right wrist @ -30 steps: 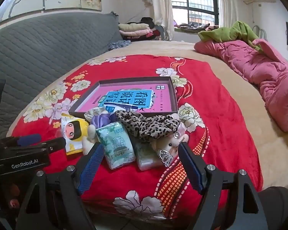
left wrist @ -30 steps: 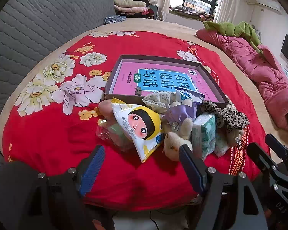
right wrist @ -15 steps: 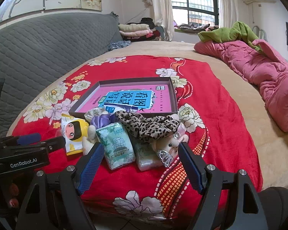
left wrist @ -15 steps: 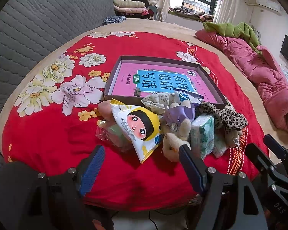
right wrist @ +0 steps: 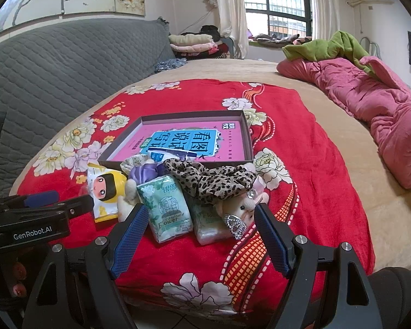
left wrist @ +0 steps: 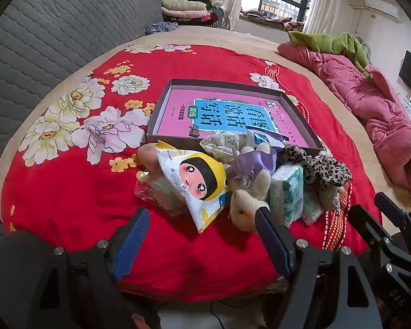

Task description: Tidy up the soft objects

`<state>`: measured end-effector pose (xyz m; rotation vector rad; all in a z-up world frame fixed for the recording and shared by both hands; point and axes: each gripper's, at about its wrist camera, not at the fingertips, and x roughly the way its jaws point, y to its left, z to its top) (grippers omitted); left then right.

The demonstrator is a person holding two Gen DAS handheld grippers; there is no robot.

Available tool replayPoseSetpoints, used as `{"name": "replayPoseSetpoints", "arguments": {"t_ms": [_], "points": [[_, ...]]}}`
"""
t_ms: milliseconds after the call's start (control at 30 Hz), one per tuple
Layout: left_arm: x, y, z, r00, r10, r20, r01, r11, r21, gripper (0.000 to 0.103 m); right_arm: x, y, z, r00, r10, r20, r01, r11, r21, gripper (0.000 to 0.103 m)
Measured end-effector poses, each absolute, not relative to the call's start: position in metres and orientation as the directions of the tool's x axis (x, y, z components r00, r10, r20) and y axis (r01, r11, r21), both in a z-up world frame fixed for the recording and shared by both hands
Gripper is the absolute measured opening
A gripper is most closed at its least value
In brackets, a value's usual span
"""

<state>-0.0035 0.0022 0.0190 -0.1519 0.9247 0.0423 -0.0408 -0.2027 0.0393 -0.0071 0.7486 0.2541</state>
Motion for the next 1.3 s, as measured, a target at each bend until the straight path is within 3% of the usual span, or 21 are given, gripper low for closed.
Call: {"name": "replayPoseSetpoints", "arguments": {"t_ms": [533, 1000, 1167, 1300], "points": [[-0.002, 0.013, 0.019, 0.605, -0.067, -0.793, -0.104, 0.981, -0.162, 0.079, -0.04, -0.203, 0.039, 0.7, 0.225, -0.677, -0.222, 0.971, 0.093, 0.08], [0.016, 0.047, 0.006, 0.581, -0.232, -0.78, -0.066, 0.942, -0.329, 0.08, -0.03, -0.224, 0.031, 0.691, 0.22, -0.689, -0.159, 0.976, 0.152, 0.08], [0.028, 0.053, 0.001, 0.57, -0.284, -0.771, -0.035, 0.929, -0.368, 0.071, -0.024, -0.232, 0.025, 0.678, 0.218, -0.702, -0.128, 0.976, 0.179, 0.08], [0.037, 0.057, -0.005, 0.554, -0.329, -0.765, -0.025, 0.912, -0.41, 0.056, -0.021, -0.235, 0.021, 0.672, 0.216, -0.708, -0.112, 0.975, 0.19, 0.08]]}}
